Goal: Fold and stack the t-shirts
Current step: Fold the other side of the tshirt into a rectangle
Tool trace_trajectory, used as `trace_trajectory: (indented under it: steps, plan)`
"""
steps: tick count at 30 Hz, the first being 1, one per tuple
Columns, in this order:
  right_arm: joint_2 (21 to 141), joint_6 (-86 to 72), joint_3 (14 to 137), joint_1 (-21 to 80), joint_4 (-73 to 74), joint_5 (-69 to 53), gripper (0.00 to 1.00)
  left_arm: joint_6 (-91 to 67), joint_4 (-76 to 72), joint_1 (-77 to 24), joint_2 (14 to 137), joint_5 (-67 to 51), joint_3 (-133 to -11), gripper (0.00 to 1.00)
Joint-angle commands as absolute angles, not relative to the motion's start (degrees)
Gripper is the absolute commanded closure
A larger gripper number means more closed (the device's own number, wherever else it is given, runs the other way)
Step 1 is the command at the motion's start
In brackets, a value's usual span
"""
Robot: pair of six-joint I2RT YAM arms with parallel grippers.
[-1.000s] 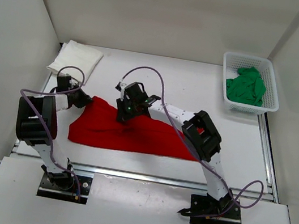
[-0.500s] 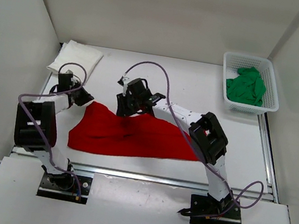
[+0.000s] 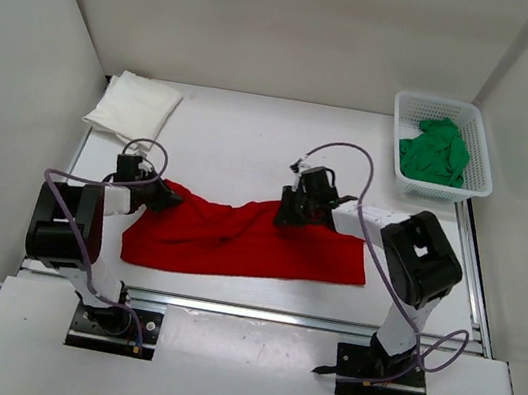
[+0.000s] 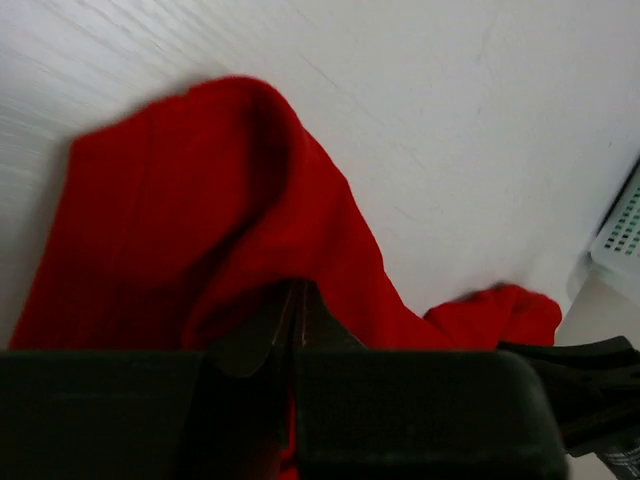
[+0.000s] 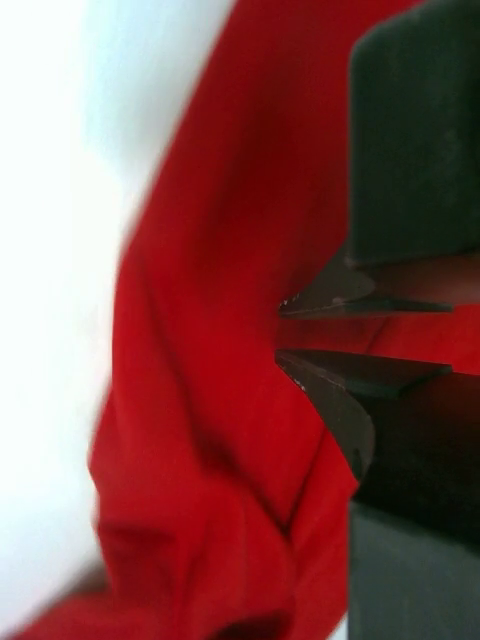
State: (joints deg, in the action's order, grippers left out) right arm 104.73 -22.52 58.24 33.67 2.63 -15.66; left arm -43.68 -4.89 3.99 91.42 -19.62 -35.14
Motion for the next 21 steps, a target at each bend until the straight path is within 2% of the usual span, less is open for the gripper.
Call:
trace_trajectory:
  steps: [1,5,10,15,19,21]
  plan:
    - [99.9,-24.7,53.9,29.1,-6.0,-16.3,0.82,-45.4,-7.7,6.8,93.2,-22.9,-34.7,0.9]
    - [98.4,-25.0,51.5,25.0,-6.3,-15.6,0.79,-46.0,-8.2,10.0,94.7,-21.1,-35.0,0.9]
    - [101.7,-26.6,50.6,18.6,-4.9,-14.0,0.86,-47.0,-7.7,12.8,95.4,-19.2,-39.8,0.9]
    - [99.7,-28.1,48.3,15.6,-4.4,-11.8,0.87,-47.5,-7.2,12.6,97.8,-18.5,-45.3,0.9]
    - [97.0,-28.9,48.3,15.2,-4.7,-11.8,0.85,-48.1,-7.0,13.4,98.8,-19.3,-47.5,0.9]
    - [95.3,-28.8,49.4,16.5,-4.0,-12.6,0.81,-50.2,-8.4,13.5,97.0,-21.4,-46.1,0.9]
